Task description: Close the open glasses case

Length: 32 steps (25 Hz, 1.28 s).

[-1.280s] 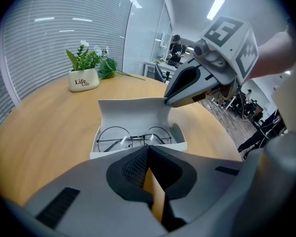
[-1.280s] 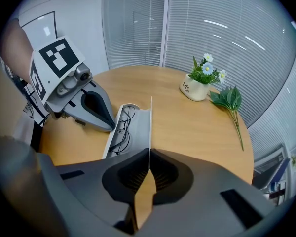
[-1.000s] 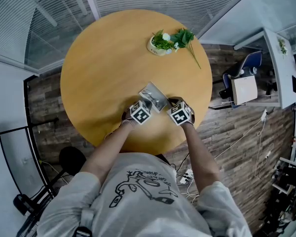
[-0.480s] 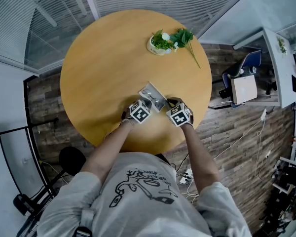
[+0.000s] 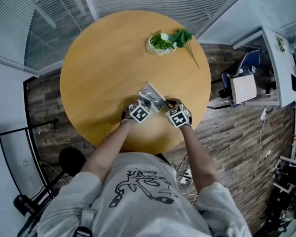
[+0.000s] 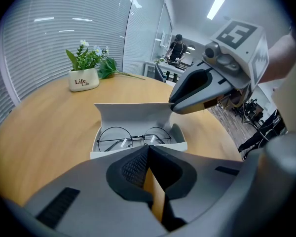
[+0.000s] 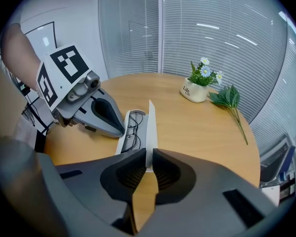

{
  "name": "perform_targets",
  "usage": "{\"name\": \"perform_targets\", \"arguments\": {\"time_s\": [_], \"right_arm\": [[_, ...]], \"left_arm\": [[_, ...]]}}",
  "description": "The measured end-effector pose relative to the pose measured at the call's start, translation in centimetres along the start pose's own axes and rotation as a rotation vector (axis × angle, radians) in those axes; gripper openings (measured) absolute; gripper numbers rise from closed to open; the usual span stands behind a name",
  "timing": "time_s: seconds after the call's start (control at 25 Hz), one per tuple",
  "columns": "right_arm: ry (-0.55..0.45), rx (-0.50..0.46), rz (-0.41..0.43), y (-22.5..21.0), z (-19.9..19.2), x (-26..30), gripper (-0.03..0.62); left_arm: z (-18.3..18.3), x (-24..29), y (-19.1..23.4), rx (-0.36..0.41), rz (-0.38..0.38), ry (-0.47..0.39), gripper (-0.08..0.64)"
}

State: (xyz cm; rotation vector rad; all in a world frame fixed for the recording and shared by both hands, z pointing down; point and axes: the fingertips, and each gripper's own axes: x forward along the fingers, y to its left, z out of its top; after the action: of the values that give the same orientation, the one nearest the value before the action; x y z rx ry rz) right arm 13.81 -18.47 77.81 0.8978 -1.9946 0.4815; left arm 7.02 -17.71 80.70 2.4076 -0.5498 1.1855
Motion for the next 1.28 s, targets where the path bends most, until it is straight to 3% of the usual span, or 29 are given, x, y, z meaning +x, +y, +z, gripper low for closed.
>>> {"name": "perform_targets", "arguments": {"time_s": [1.28], "right_arm": [[-0.017,-0.026,-0.038,2.2,0.2,-0.4,0.072]], "left_arm": [[-0.1,0.1,0.0,-0.013,-0.006,0.004,0.018]]}}
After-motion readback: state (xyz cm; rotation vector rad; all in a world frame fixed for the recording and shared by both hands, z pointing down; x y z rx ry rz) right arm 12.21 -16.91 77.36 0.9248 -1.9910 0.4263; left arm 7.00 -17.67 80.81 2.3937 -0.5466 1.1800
